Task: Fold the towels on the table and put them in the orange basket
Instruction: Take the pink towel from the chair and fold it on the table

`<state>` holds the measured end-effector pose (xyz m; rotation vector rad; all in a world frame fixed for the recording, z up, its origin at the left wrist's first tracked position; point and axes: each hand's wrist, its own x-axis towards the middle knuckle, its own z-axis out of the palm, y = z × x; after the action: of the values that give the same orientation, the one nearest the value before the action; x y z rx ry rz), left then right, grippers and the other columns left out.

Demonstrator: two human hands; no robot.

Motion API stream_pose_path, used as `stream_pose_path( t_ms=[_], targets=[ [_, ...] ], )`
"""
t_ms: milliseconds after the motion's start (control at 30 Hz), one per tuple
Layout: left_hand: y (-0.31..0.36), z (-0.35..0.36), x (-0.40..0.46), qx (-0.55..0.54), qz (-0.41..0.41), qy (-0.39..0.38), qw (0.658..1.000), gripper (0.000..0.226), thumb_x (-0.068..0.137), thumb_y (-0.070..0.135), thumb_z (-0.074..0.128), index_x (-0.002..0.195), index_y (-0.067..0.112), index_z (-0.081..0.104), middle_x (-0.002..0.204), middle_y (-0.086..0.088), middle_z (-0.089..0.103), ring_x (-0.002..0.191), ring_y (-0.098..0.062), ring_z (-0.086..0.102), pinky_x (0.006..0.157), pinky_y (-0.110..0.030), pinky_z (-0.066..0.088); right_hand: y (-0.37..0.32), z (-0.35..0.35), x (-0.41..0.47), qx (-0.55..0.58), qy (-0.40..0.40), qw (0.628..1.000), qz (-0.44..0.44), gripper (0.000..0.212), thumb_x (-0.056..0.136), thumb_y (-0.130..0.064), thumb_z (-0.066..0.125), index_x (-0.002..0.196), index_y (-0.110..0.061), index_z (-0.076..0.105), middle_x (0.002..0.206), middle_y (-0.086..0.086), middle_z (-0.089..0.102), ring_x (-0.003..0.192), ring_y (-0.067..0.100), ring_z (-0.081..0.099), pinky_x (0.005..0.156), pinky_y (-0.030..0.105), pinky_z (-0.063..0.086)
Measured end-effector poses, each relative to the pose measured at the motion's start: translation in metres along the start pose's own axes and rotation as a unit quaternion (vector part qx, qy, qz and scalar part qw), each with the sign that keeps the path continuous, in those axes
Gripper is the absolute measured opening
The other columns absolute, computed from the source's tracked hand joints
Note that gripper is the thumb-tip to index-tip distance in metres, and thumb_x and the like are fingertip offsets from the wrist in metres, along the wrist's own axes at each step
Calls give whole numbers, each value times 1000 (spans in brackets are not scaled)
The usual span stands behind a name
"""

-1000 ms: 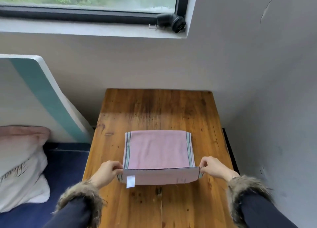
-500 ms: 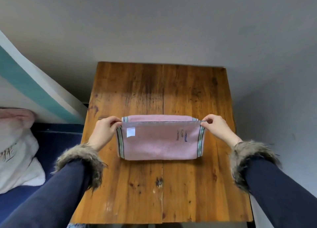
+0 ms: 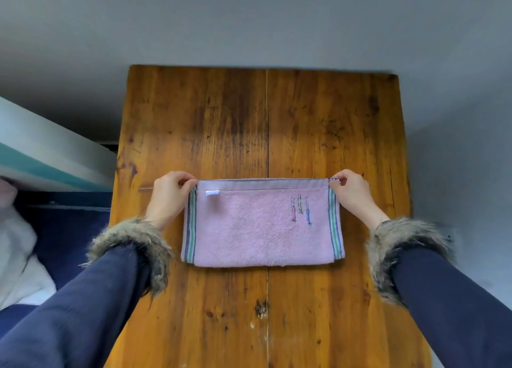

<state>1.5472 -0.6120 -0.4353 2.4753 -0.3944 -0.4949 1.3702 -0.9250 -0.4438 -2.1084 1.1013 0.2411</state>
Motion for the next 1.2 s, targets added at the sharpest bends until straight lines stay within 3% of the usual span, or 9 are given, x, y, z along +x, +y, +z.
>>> stream_pose_path(
  t_ms=[133,233,333,400,500,633,800,1067,1200],
  targets=[
    [-9,12,6,14,-29,-9,999,15,91,17,56,92,7,68,96,-10,65,86,-19,54,77,-29,39,5,13,7,1,5,1000,18,12,95,-15,47,98,-9,57,104,9,59,96,21,51,77,29,38],
    [-6,19,2,3,-43,30,999,18,94,15,49,104,6,61,102,-14,59,94,-27,55,79,-32,39,0,20,2,-71,74,995,5,23,93,-20,50,113,-10,55,120,11,53,106,22,45,90,37,38],
    [4,27,-14,38,-16,118,992,29,95,12,42,123,8,51,117,-14,52,108,-29,48,91,-41,35,-8,30,-18,-139,172,972,-78,36,93,-27,48,127,-13,47,131,8,46,120,23,40,99,39,30],
    [14,37,-30,81,59,138,985,36,93,11,41,129,10,48,128,-14,50,119,-29,45,99,-45,28,-14,47,-37,-166,162,959,-165,42,95,-26,43,135,-13,41,142,9,40,134,24,32,110,42,21],
    [24,68,-56,165,183,60,967,44,93,25,39,136,16,40,144,-16,41,135,-32,33,107,-57,22,-17,81,-58,-204,102,943,-242,50,95,-28,41,142,-13,35,151,11,29,142,28,21,115,51,13],
    [9,104,-76,247,211,-49,944,54,93,42,31,143,24,35,154,-10,23,142,-32,16,110,-64,10,5,98,-60,-227,73,944,-228,55,96,-40,29,146,-17,25,155,8,17,144,25,11,117,47,6],
    [-9,117,-72,281,227,-25,932,56,96,48,19,148,29,16,157,-5,12,145,-25,4,113,-58,0,41,93,-51,-209,92,946,-230,54,98,-40,24,147,-21,15,156,4,7,145,18,3,119,32,2],
    [-10,102,-79,241,232,-23,942,55,94,41,28,146,25,23,156,-8,14,144,-26,6,114,-55,-2,42,90,-58,-201,107,947,-225,56,97,-43,25,148,-21,14,156,4,2,145,18,-2,118,33,-3],
    [-34,82,-84,241,173,-35,954,56,94,43,20,147,25,18,157,-7,9,145,-22,0,116,-50,-2,50,89,-67,-238,86,945,-205,55,97,-46,21,147,-26,6,155,2,-4,145,17,-4,118,33,-4]
  ],
)
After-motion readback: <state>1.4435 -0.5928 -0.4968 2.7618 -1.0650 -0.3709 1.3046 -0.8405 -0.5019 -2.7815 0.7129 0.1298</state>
